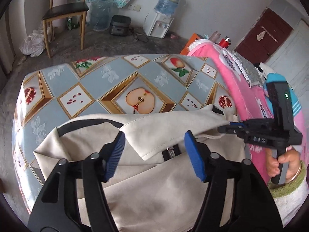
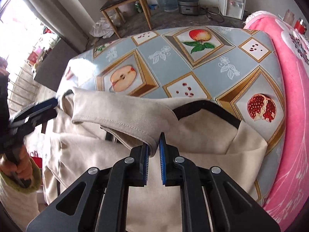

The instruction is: Fold large clothes

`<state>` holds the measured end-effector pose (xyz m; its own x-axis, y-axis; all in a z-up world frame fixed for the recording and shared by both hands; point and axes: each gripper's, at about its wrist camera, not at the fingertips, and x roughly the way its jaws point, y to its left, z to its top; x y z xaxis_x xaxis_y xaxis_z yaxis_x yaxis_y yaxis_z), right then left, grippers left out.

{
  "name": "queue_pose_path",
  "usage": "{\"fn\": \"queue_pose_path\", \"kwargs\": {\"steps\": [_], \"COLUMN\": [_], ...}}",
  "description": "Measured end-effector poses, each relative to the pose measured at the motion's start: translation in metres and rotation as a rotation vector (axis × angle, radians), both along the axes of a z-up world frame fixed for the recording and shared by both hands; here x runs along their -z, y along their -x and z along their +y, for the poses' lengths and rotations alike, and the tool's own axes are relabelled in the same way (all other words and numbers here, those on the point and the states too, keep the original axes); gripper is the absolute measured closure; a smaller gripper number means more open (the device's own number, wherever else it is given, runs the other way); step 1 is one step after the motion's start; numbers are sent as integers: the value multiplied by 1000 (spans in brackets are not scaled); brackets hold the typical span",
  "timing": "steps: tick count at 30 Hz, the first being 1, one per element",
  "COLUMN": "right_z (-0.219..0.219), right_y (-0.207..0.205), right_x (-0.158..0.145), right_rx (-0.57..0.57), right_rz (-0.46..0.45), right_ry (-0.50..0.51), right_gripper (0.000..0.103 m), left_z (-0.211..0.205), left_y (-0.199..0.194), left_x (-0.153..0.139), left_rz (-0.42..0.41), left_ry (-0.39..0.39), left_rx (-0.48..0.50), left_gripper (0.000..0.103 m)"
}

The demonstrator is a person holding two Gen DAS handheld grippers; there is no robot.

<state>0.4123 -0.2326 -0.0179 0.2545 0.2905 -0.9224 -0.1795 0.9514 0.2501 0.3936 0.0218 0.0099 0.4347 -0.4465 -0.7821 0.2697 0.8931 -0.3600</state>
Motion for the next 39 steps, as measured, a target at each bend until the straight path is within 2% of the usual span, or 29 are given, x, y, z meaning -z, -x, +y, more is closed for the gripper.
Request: {"fn": "queue_pose_path", "kwargs": {"steps": [1, 4, 6, 8, 9, 12, 15, 17, 20, 22, 25, 28, 30, 32, 35, 36, 39], "right_z": [-1, -2, -2, 0, 1, 1, -3, -4, -4, -3, -7, -12, -15, -13, -6, -4, 3], "right_y": [-4, -17, -23, -24, -23, -18, -16, -18, -20, -21, -24, -28, -32, -35, -41, -43, -46], "right_x": [0, 2, 2, 3, 3, 6, 8, 9, 11, 12, 16, 18, 19, 19, 20, 20, 21], "right_rx": [10, 36, 45, 43, 39, 22, 16, 10, 5, 4, 17, 35, 49, 47, 48, 43, 35], "right_rz": [4, 16, 19, 18, 16, 15, 19, 17, 12, 8, 19, 31, 37, 32, 9, 2, -8], "right_ry": [-14, -56, -75, -85, -85, -76, -80, -84, -88, -88, -117, -151, -168, -166, -125, -110, -78], "right_gripper": [93, 93, 93, 93, 93, 93, 93, 93, 93, 93, 93, 93, 93, 93, 93, 93, 93], "left_z": [-3, -19, -38, -48, -49, -43, -29, -21, -10, -5, 1, 0, -7, -21, -35, -36, -27], "left_y": [3, 12, 16, 9, 5, -15, -32, -44, -57, -62, -61, -47, -33, -24, -27, -32, -46], "left_x": [-2, -1, 7, 19, 22, 28, 27, 28, 29, 32, 35, 30, 24, 26, 36, 39, 41], "left_rz": [-16, -56, -77, -80, -75, -53, -18, 4, 28, 34, 57, 42, -4, -47, -54, -49, -31], "left_ry": [-19, -120, -257, -367, -377, -336, -221, -183, -152, -159, -125, -66, -88, -199, -301, -314, -259], "left_rx": [20, 108, 161, 155, 140, 71, -1, -50, -129, -180, -186, -94, -10, 48, 62, 40, -48], "left_gripper": [27, 26, 25, 25, 25, 25, 25, 25, 26, 26, 27, 26, 25, 23, 23, 23, 23]}}
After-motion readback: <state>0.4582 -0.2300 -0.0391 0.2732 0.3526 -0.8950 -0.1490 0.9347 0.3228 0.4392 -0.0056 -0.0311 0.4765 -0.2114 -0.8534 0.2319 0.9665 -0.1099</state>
